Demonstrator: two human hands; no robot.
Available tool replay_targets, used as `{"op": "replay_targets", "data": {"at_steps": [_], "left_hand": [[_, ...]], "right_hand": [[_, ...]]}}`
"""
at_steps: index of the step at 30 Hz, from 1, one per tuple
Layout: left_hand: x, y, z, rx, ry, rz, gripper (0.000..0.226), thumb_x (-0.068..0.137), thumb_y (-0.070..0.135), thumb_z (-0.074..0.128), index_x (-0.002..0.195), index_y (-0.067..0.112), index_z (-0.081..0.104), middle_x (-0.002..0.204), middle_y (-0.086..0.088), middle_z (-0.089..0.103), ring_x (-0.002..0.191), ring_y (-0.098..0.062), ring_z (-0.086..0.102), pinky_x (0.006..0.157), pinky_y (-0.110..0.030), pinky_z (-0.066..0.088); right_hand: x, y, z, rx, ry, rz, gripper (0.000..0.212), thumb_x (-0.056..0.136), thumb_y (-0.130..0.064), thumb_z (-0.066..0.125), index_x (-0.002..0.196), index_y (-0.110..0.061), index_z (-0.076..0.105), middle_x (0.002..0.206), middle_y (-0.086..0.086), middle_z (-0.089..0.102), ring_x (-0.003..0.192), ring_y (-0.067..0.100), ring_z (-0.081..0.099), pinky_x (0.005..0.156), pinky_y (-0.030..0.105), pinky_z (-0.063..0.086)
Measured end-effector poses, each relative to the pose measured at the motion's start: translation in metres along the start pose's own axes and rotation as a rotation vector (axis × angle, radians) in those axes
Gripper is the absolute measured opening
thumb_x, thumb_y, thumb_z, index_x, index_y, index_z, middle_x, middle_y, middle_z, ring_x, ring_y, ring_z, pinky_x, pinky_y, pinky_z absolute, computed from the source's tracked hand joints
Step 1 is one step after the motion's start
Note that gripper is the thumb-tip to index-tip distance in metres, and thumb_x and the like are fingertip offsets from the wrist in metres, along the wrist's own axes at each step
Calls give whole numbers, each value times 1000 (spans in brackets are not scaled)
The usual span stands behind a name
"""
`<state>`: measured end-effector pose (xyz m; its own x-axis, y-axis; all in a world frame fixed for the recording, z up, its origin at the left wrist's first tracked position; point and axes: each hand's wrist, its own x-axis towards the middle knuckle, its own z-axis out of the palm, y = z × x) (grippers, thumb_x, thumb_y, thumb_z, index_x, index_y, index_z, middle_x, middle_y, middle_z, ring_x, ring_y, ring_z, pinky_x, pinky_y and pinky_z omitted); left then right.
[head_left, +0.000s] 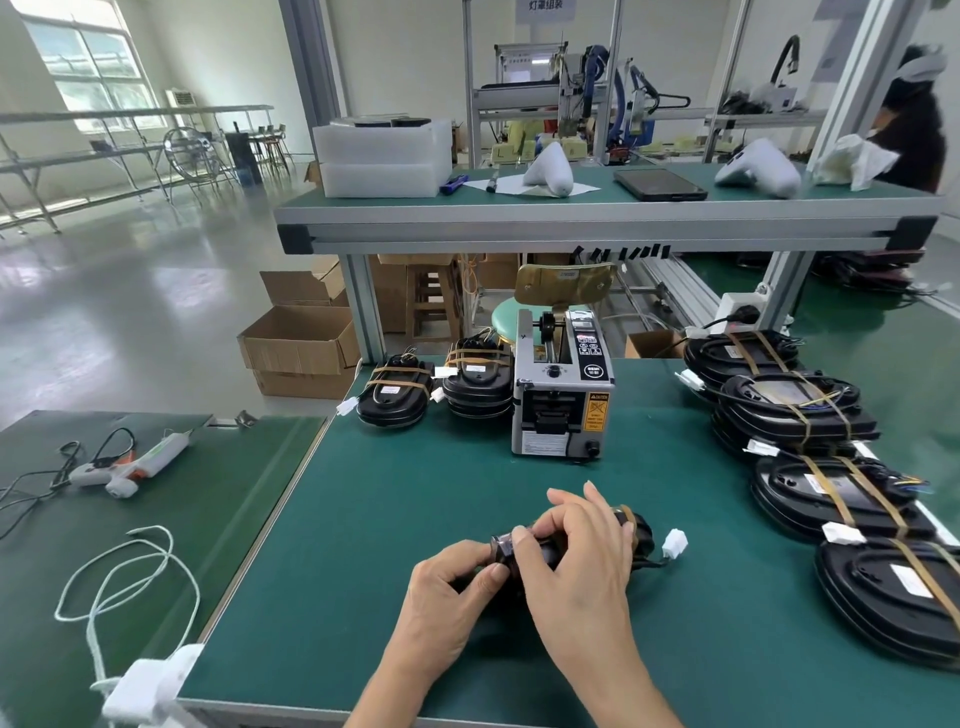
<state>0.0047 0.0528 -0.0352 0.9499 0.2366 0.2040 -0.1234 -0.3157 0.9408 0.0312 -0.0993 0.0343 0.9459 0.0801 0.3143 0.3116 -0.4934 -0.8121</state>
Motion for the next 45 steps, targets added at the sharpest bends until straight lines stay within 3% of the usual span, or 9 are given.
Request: {"op": "replay_targets", "data": {"at_steps": [6,9,12,15,19,27,31,36,45], "left_hand": [[0,1,0,13,12,-2,28,93,40,70,110,22,83,101,-1,79,96,-23,71,92,-45,56],[1,0,0,-3,21,-10,26,93,36,70,108,20,83,100,-4,80,94,-27,71,90,-46,56],[1,0,0,-20,28,1,26,91,37,72,102,16,83,97,-9,79,92,-34,69,85,-44,54],[2,0,0,-7,20,0,26,89,36,72,100,15,83,94,-11,77,91,-35,68,84,-45,54],[1,0,-1,-11,18,26,27,89,36,73,99,14,84,90,-14,75,89,-35,67,82,-45,53],[4,-1,-1,-21,48,83,38,88,57,72,99,23,85,89,-8,76,85,-32,68,80,-46,53],[4,-2,-1,-16,51,95,40,88,58,72,98,21,84,89,-9,76,85,-32,68,80,-46,53],[3,-1,-1,-17,53,92,39,88,60,73,98,24,85,89,-8,76,84,-30,69,79,-43,54],[3,-1,-1,-21,57,59,35,87,54,75,99,23,85,97,-8,80,93,-30,73,87,-49,56]], "right_hand": [[-1,2,2,-15,53,7,14,99,-12,63,102,-24,57,122,-13,59,144,6,35,128,37,-2],[11,2,-6,-49,50,32,27,99,-14,61,123,-27,58,118,-18,62,123,2,48,127,31,-2],[42,4,-17,-105,82,24,14,100,-24,62,112,-31,64,109,-22,64,106,-1,53,125,35,11],[91,9,-22,-55,23,109,6,97,-28,65,94,-30,71,91,-19,69,93,8,64,95,34,44],[152,26,-7,24,-73,373,20,90,-15,60,77,-4,70,85,16,72,76,21,61,67,36,49],[188,33,19,152,57,583,11,82,-8,68,80,-1,75,77,13,76,82,33,75,83,40,62],[189,35,24,187,71,610,11,84,-8,68,75,-8,75,70,6,75,69,22,75,79,34,61],[196,32,28,349,101,699,4,86,-6,71,85,-2,72,71,8,75,56,19,71,47,23,42],[203,30,40,566,183,850,22,84,10,72,105,7,66,86,17,69,56,21,59,34,17,43]]}}
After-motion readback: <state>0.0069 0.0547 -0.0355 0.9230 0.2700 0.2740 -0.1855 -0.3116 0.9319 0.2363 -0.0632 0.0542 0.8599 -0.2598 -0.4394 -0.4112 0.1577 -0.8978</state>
